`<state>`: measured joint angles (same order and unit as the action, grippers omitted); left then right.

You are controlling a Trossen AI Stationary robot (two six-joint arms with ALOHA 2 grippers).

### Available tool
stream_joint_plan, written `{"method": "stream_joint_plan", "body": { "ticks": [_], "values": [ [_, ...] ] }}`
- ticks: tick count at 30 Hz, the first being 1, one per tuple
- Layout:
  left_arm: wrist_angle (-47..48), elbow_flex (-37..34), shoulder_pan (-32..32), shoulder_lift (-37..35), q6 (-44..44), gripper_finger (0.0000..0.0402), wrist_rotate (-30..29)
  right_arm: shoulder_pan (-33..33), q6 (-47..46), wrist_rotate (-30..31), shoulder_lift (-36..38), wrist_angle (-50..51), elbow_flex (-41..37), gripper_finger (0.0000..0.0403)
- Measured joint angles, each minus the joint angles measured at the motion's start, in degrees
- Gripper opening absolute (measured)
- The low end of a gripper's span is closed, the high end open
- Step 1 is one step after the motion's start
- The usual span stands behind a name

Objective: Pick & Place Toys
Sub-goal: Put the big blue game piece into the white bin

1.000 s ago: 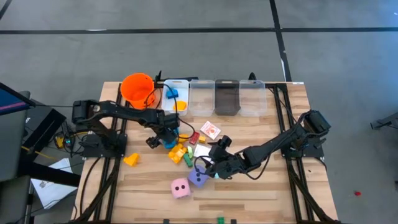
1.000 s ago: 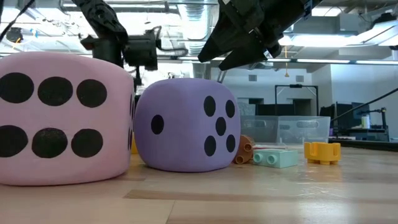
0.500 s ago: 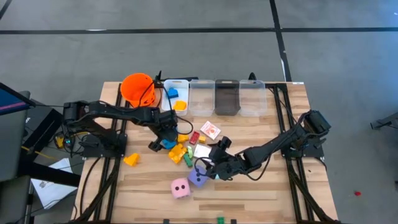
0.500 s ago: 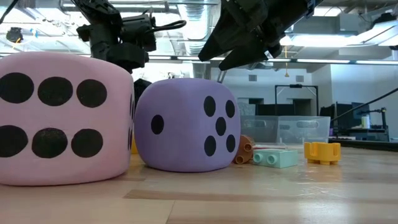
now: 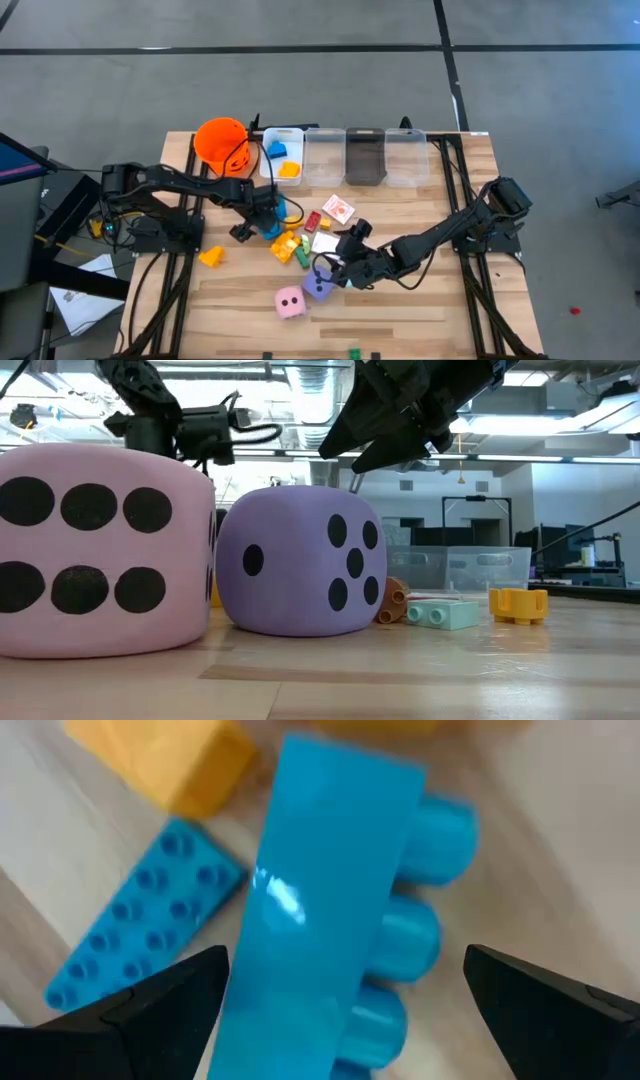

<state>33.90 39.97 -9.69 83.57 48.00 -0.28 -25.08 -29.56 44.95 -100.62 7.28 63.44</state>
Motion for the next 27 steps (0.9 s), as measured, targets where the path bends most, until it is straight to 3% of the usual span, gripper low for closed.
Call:
{"method": "stream_joint_plan", "body": {
  "ticks": [16,22,27],
  "values": [
    [-3.07,-1.49,0.0,0.0,-0.23,0.0396,-1.07,0.09,0.0,0.06,0.0,0.0,0.0,0.0331],
    [-7.62,-1.49,-0.02,0.0,-0.22,0.0396,-7.52,0.09,0.0,0.05,0.0,-0.01,0.01,0.0331],
    [-7.34,-1.49,-0.02,0.0,-0.26,0.0382,-7.96,0.09,0.0,0.06,0.0,-0.01,0.02,0.0331]
  ]
}}
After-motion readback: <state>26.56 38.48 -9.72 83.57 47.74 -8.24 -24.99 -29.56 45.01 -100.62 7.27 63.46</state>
